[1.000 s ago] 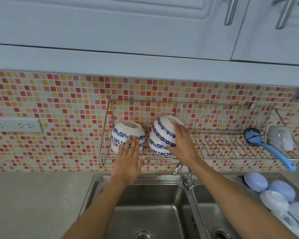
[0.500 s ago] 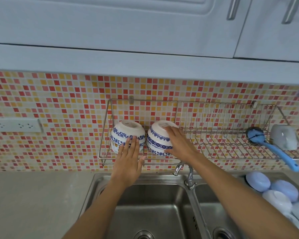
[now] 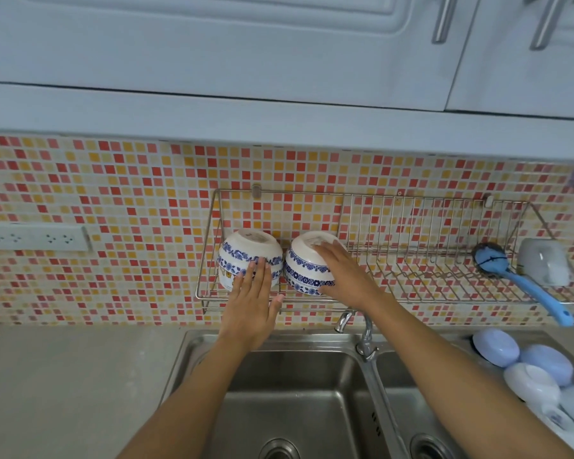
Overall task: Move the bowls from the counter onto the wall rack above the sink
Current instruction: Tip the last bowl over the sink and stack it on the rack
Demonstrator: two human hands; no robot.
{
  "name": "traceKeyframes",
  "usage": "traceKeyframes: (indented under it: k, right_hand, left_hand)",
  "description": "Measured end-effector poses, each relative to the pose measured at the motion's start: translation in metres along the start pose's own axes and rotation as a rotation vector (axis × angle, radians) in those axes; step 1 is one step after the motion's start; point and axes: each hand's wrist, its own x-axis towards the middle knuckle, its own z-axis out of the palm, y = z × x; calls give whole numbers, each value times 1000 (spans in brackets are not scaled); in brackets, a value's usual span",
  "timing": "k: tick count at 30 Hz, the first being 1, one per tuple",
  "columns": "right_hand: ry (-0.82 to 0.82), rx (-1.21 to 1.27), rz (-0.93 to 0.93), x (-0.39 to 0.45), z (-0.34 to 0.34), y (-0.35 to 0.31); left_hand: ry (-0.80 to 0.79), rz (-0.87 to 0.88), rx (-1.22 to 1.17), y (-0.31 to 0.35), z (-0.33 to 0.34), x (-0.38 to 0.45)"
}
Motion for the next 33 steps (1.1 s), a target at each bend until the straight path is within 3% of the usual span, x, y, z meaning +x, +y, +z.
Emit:
traceKeyframes:
  k: [6, 9, 14, 21, 33]
  right_hand:
    - [351, 253, 96, -6, 1, -51]
    - [277, 464, 178, 6, 8, -85]
    - [151, 663, 214, 30, 32, -108]
    - [125, 421, 218, 39, 60, -104]
    - [95, 311, 160, 41, 65, -99]
  left_hand:
    - [145, -126, -262, -12, -25, 12]
    - [163, -117, -299, -33, -49, 31]
    - [-44, -99, -366, -60, -69, 57]
    - [-283, -83, -335, -77, -68, 67]
    - [-144, -106, -371, -76, -47, 60]
